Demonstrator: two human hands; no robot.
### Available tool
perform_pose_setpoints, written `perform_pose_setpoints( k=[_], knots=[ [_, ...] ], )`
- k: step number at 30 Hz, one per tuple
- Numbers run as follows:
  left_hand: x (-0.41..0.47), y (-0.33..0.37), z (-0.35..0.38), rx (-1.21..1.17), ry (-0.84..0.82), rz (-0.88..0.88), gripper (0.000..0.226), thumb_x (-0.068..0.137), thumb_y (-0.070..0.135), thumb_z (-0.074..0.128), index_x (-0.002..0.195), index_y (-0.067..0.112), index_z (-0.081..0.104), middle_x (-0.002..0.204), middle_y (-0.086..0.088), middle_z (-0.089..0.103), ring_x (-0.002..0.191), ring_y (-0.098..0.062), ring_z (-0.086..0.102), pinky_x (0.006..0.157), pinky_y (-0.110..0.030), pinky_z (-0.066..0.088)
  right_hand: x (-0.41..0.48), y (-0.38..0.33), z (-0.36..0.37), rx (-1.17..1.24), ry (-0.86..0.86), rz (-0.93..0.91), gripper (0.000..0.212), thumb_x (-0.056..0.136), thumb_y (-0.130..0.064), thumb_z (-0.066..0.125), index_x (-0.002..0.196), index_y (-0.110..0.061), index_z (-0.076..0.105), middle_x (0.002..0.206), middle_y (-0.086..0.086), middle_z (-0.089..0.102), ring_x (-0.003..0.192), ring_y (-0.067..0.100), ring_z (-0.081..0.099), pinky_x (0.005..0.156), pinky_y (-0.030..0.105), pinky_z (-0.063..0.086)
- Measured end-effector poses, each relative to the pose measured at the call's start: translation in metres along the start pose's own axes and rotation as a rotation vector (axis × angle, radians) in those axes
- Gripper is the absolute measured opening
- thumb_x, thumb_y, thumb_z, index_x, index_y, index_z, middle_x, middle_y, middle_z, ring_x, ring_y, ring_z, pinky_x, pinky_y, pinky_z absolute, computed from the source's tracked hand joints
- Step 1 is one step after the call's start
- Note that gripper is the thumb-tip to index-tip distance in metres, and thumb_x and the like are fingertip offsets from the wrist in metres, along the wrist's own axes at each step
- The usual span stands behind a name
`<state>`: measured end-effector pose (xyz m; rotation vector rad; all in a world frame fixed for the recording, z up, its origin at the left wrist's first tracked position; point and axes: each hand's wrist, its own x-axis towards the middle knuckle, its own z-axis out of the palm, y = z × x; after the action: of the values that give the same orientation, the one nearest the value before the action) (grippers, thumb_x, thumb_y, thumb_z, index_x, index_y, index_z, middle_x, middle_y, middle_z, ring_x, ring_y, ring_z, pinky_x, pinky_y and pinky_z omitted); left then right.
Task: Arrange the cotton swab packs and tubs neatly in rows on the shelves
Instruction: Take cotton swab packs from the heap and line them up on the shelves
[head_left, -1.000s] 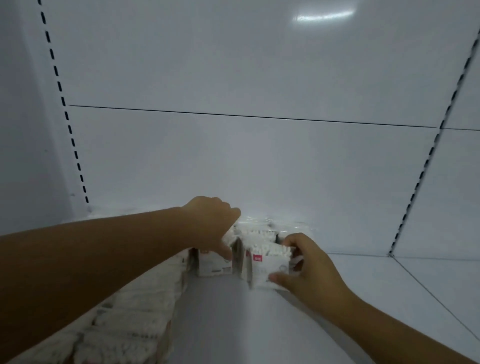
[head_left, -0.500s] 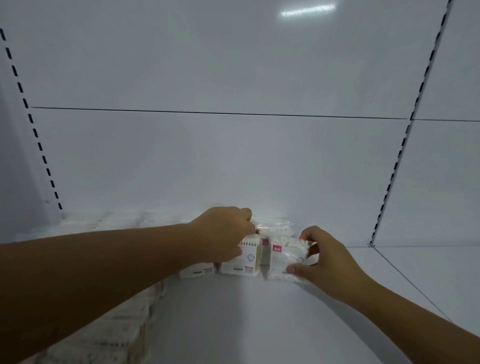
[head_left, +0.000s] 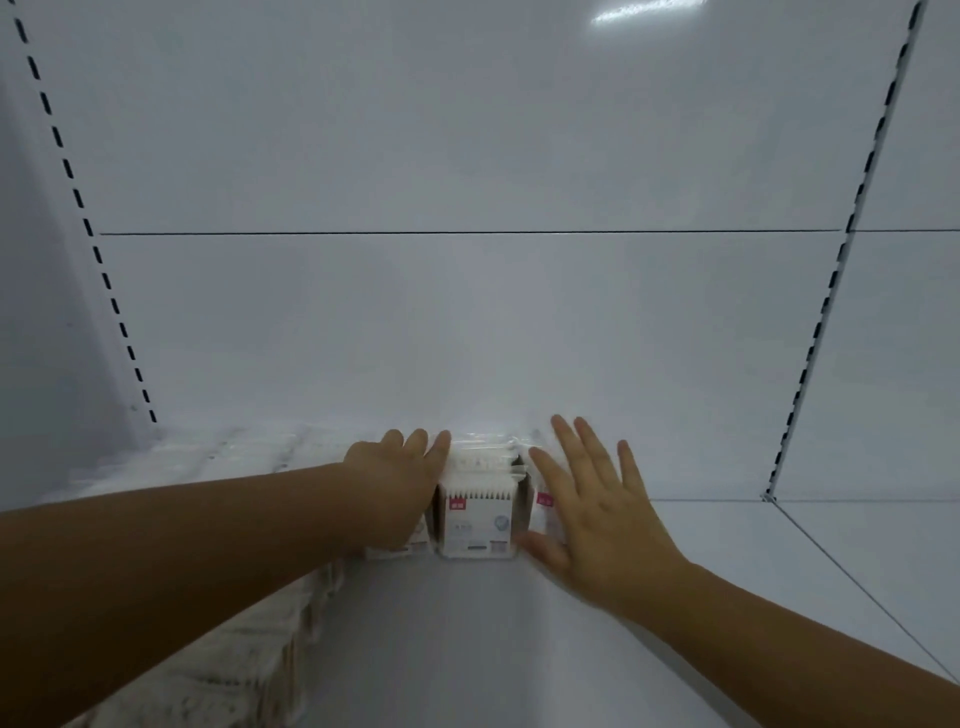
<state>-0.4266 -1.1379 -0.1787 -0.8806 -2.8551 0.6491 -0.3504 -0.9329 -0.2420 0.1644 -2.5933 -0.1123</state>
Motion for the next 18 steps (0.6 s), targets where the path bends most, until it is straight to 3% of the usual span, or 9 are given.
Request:
perform_pose_setpoints(
  k=[2, 4, 7, 9, 12, 15, 18],
  knots=[
    [0.005, -0.003, -0.004, -0.005, -0.005, -0.016, 0.093, 0.082, 0.021, 0.071, 0.150, 0.007, 0.010, 0.138, -0.008, 0.038, 0.118, -0.022, 0.045, 0.090, -0.034, 0.047, 0.011, -0.012, 0.004, -0.014, -0.042, -0.006, 0.072, 0.086, -0.067, 0.033, 0.130, -0.014, 0.053, 0.142, 0.015, 0.049, 0.132, 0.034, 0.045, 0.102, 0.062, 0.037],
    [0.008, -0.007, -0.009, 0.012, -0.030, -0.022, 0.088, 0.074, 0.029, 0.081, 0.141, 0.008, 0.029, 0.130, -0.007, 0.043, 0.115, -0.022, 0.047, 0.091, -0.034, 0.047, 0.021, -0.016, 0.008, -0.029, -0.104, 0.005, 0.066, 0.082, -0.065, 0.036, 0.119, -0.015, 0.057, 0.131, 0.012, 0.058, 0.124, 0.032, 0.054, 0.098, 0.060, 0.042],
    [0.010, -0.009, -0.009, 0.037, -0.073, -0.007, 0.084, 0.069, 0.036, 0.084, 0.134, 0.009, 0.039, 0.126, -0.007, 0.046, 0.113, -0.022, 0.048, 0.092, -0.034, 0.047, 0.027, -0.014, 0.011, -0.025, -0.134, -0.007, 0.061, 0.079, -0.063, 0.036, 0.111, -0.015, 0.058, 0.118, 0.009, 0.063, 0.113, 0.030, 0.059, 0.095, 0.058, 0.043],
    [0.009, -0.012, -0.009, -0.008, -0.092, -0.013, 0.093, 0.068, 0.038, 0.085, 0.140, 0.008, 0.034, 0.131, -0.007, 0.044, 0.117, -0.022, 0.047, 0.095, -0.034, 0.047, 0.028, -0.013, 0.010, -0.026, -0.153, -0.030, 0.064, 0.080, -0.064, 0.034, 0.112, -0.014, 0.059, 0.117, 0.010, 0.063, 0.111, 0.030, 0.061, 0.094, 0.059, 0.043],
    [0.003, -0.014, -0.012, -0.156, -0.103, -0.030, 0.123, 0.069, 0.048, 0.082, 0.152, 0.007, 0.002, 0.153, -0.010, 0.025, 0.136, -0.026, 0.033, 0.108, -0.039, 0.038, 0.025, -0.002, 0.002, -0.005, -0.103, -0.066, 0.078, 0.086, -0.071, 0.026, 0.128, -0.011, 0.052, 0.132, 0.013, 0.057, 0.124, 0.032, 0.054, 0.098, 0.060, 0.041],
    [-0.004, -0.008, -0.016, -0.208, 0.030, 0.052, 0.103, 0.090, 0.051, 0.058, 0.152, 0.014, -0.014, 0.162, -0.005, -0.005, 0.149, -0.022, 0.001, 0.120, -0.043, 0.017, 0.018, 0.026, -0.011, 0.022, -0.096, -0.031, 0.084, 0.089, -0.072, 0.020, 0.133, -0.007, 0.052, 0.135, 0.013, 0.055, 0.123, 0.030, 0.054, 0.099, 0.052, 0.043],
    [-0.002, 0.005, -0.015, -0.193, -0.012, 0.157, 0.081, 0.101, 0.042, 0.039, 0.151, 0.017, -0.020, 0.160, -0.001, -0.022, 0.148, -0.018, -0.015, 0.121, -0.042, 0.004, 0.013, 0.040, -0.017, -0.022, -0.233, -0.030, 0.101, 0.084, -0.078, 0.008, 0.142, -0.002, 0.039, 0.145, 0.017, 0.042, 0.130, 0.030, 0.047, 0.105, 0.040, 0.040]
  ],
)
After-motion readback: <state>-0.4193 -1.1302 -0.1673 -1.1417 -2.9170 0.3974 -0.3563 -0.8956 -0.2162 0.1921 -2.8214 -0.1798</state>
